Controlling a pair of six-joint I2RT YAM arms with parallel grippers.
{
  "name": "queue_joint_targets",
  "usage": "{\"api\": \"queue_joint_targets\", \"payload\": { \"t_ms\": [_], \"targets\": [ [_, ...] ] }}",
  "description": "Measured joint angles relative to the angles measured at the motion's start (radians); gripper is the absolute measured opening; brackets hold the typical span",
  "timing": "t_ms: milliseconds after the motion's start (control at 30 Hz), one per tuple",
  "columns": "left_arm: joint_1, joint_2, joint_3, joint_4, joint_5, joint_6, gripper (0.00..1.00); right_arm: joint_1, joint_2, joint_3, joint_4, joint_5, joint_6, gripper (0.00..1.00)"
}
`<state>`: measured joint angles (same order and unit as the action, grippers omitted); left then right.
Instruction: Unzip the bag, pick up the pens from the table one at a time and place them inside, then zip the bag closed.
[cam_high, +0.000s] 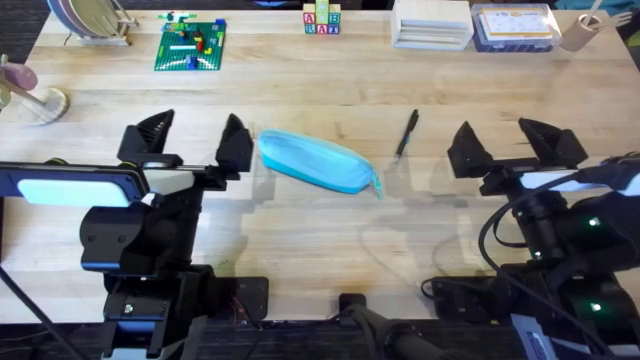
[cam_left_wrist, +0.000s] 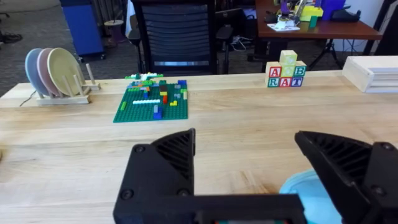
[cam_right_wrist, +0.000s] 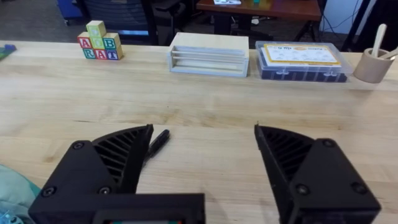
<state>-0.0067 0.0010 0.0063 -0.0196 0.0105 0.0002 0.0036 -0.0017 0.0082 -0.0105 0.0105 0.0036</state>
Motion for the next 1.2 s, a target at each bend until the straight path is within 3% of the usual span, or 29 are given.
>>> {"api": "queue_joint_targets", "payload": {
  "t_ms": [933,1200],
  "targets": [
    [0.0,0.0,0.01,0.0,0.0,0.0,0.994,0.0,0.0,0.013,0.004,-0.004,0.006,0.997],
    [0.0,0.0,0.205,-0.21,0.0,0.0,0.994,0.0,0.0,0.226,-0.153,-0.008,0.045,0.997]
  ]
}}
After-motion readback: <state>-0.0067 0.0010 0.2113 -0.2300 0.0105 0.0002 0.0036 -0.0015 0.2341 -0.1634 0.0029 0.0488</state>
